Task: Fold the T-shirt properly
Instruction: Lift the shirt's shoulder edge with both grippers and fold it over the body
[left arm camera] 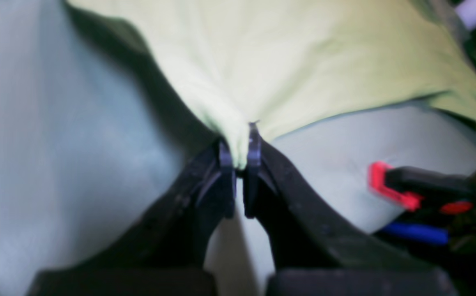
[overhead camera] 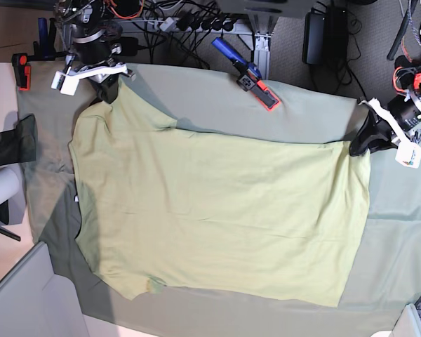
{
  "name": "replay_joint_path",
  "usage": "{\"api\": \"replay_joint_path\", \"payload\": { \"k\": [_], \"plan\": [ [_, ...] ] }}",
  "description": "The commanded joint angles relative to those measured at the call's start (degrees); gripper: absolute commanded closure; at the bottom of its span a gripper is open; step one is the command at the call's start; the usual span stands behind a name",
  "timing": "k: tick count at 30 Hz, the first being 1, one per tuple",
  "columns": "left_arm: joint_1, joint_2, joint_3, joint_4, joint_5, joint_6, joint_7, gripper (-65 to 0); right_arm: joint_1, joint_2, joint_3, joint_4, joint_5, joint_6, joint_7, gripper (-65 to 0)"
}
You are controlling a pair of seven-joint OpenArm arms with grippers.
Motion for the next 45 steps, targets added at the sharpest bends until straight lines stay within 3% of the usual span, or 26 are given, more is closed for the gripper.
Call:
{"api": "replay_joint_path", "payload": {
  "k": [1, 7, 12, 19, 23, 28, 35, 36, 37, 39, 40, 42, 45],
  "plan": [
    [0.00, -0.76, -0.42, 1.31, -0.83, -1.13, -1.14, 0.0, -0.44, 0.33, 0.76, 1.22, 0.76, 0.90, 0.79, 0.0],
    [-4.17, -0.74, -0.42, 1.46, -0.35, -1.13, -1.27, 0.0, 5.01, 0.33, 3.10, 1.97, 1.73, 0.92, 0.98, 0.0],
    [-9.99, -0.24, -0.35, -0.04, 2.89, -1.13, -1.27, 0.0, 13.38, 0.33, 3.06, 0.96, -1.49, 1.44, 0.94, 0.0],
    [-21.86, 0.17, -0.24, -14.47, 3.13, -1.13, -1.29, 0.0, 26.84, 4.07, -0.11, -8.48, -7.82, 1.42, 1.05, 0.0],
    [-26.86, 0.17, -0.24, -22.82, 3.06, -1.13, -1.73, 0.0, 33.42, 6.71, -2.62, -16.39, -7.93, 1.44, 1.07, 0.0],
    [-29.94, 0.20, -0.24, -28.02, 3.19, -1.13, -3.26, 0.0, 38.95, 7.15, -5.77, -23.74, -10.43, 2.05, 1.14, 0.0],
    [-31.10, 0.20, 0.83, -30.75, 6.56, -1.13, -5.99, -33.0, 42.77, 7.02, -8.46, -30.75, -10.71, 2.29, 3.43, 0.0],
    [-31.08, 0.17, 1.11, -30.95, 6.56, -1.13, -5.97, -36.0, 42.80, 6.95, -8.46, -30.77, -10.71, 2.29, 3.52, -6.2],
    [-31.08, 0.20, 1.27, -31.23, 6.56, -1.13, -5.97, -37.5, 42.80, 6.93, -8.46, -30.77, -10.71, 2.29, 3.52, -16.9],
    [-30.93, 0.17, 1.22, -31.26, 6.47, -1.13, -5.95, -37.6, 42.69, 6.86, -8.41, -30.77, -10.73, 2.29, 3.45, -36.6],
    [-30.95, 0.09, 1.01, -31.23, 6.47, -1.13, -5.95, -37.6, 42.69, 6.86, -8.26, -30.75, -10.73, 2.29, 3.04, -42.6],
    [-30.93, -0.04, -0.44, -30.56, 5.49, -1.13, -4.61, -37.6, 42.66, 6.84, -7.26, -30.21, -10.71, 2.27, 1.11, -44.1],
    [-30.77, 0.02, -5.51, -28.04, -0.83, -1.13, 4.11, -37.6, 42.34, 6.82, -3.19, -28.72, -10.69, 2.27, -2.80, -44.1]
  ]
}}
